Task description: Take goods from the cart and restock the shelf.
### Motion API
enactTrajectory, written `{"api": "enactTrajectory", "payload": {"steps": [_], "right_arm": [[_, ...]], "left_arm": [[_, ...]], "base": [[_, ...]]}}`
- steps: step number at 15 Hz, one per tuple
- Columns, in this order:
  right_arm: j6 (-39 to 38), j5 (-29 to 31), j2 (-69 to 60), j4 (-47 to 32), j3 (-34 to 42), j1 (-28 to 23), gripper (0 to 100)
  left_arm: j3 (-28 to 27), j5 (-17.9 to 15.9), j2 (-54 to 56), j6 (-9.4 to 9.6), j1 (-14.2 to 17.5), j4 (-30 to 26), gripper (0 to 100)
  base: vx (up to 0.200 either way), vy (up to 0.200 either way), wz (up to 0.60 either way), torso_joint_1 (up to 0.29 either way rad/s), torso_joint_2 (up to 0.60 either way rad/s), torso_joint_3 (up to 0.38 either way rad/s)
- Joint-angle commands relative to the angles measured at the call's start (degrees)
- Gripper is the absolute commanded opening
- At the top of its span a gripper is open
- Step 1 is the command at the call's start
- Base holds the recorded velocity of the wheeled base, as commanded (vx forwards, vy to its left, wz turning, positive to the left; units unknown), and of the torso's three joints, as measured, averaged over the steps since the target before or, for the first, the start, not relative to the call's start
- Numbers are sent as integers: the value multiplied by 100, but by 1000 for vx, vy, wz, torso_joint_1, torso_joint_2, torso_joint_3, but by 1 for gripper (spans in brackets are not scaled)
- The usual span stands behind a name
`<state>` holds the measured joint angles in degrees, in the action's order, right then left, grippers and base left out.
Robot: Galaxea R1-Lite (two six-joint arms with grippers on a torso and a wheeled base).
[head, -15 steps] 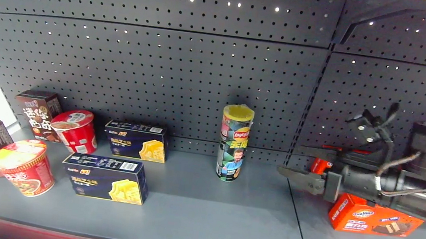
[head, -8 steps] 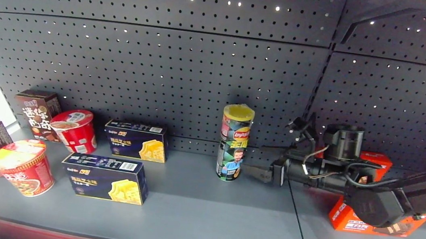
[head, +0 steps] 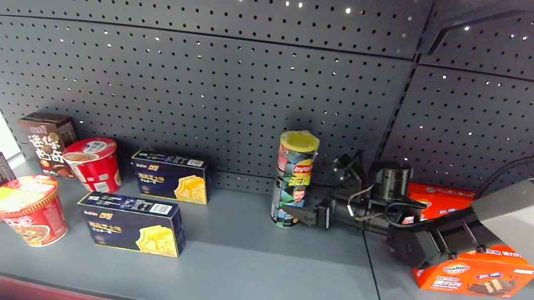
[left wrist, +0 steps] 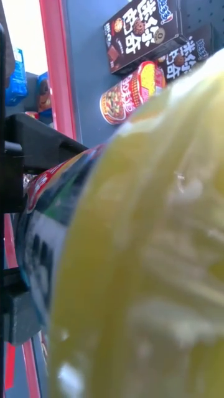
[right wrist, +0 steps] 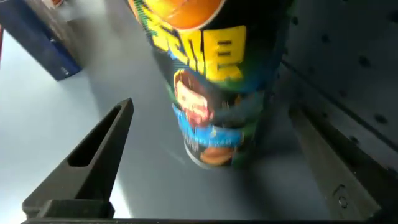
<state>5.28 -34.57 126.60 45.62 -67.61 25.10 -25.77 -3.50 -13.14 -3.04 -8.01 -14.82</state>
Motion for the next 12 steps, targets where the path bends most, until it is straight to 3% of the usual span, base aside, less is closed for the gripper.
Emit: {"api": "enactTrajectory", "payload": {"steps": [1,7,9,10,12], "right_arm": [[-62,-6,260,0,-244,48,100],[-106,56,902,0,-973,162,100],[-466,38,1051,255,-1053,276,100],[-598,65,1113,492,-1053,311,0],[-748,407,1042,580,-991,426,0]], "left_arm": [[37,-2,-4,5,1,6,0],[19,7,-4,-4,10,-3,0],[63,7,-4,5,10,-3,0],[81,7,-4,-4,10,-3,0],[169,7,13,5,10,-3,0]], "base": [[0,0,0,0,0,0],[0,0,0,0,0,0],[0,0,0,0,0,0],[0,0,0,0,0,0],[0,0,0,0,0,0]]}}
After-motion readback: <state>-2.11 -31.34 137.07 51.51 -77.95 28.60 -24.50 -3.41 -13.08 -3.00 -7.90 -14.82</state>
